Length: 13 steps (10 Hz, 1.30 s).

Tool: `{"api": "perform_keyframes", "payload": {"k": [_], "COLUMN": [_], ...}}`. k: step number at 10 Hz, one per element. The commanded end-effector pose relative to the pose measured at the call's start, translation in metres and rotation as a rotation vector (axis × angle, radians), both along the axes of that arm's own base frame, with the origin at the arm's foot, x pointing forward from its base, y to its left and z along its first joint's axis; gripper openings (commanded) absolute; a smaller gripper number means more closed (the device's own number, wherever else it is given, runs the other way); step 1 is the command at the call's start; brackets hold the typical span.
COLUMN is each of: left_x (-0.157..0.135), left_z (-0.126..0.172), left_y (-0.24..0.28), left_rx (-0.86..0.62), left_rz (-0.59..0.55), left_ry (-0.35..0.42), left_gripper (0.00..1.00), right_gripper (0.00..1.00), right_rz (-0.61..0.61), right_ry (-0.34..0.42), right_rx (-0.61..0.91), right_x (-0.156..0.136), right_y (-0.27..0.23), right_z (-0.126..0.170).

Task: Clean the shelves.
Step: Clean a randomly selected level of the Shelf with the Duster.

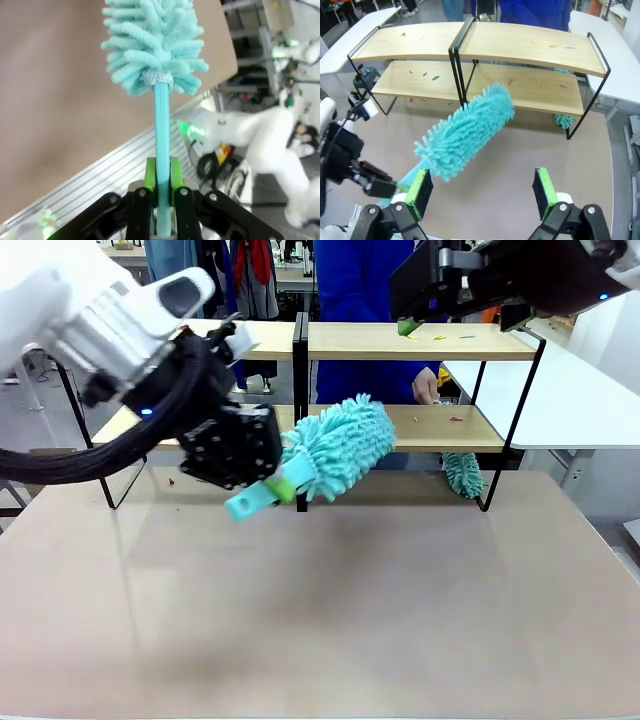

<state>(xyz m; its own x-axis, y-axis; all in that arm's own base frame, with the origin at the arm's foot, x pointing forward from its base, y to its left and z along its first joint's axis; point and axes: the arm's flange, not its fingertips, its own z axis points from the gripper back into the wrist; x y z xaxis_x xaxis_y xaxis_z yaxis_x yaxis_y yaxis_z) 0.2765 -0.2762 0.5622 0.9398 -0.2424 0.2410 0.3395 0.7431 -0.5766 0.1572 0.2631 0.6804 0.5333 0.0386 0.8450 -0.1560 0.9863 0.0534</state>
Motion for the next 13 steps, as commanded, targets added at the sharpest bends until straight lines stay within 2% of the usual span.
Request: {"api": "perform_keyframes", "payload": {"k": [1,2,5,8,10,12,13], "left_x": [0.022,0.030,0.063,0.097,0.112,0.127,0.131], "left_z": [-0.002,-0.006,-0.015,-0.024,-0.038,-0.049,-0.051], "left_y": [-0.026,-0.038,-0.069,-0.089,-0.104,-0.116,-0.121], "left_rx": [0.002,0.011,0.073,0.104,0.134,0.186,0.189], "left_rz": [0.095,0.093,0.175,0.321,0.317,0.332,0.345], "left_ry": [-0.043,-0.063,-0.061,-0.134,-0.154,-0.134,-0.165], "left_gripper": [0.00,0.00,0.00,0.00,0.00,0.00,0.00], "right_gripper": [1.00,1.00,1.00,1.00,1.00,1.00,1.00], "right_rz": [-0.001,-0.001,-0.001,-0.001,-0.001,-0.001,-0.001], "right_ry": [0.003,0.003,0.003,0.003,0.003,0.003,0.003], "right_rx": [0.010,0.010,0.010,0.010,0.010,0.010,0.010], "right_x": [0.001,0.001,0.001,0.001,0.001,0.001,0.001], "right_y": [-0.001,-0.001,-0.001,-0.001,-0.001,-0.001,-0.001], "right_z": [0.001,0.001,0.001,0.001,0.001,0.001,0.001]}}
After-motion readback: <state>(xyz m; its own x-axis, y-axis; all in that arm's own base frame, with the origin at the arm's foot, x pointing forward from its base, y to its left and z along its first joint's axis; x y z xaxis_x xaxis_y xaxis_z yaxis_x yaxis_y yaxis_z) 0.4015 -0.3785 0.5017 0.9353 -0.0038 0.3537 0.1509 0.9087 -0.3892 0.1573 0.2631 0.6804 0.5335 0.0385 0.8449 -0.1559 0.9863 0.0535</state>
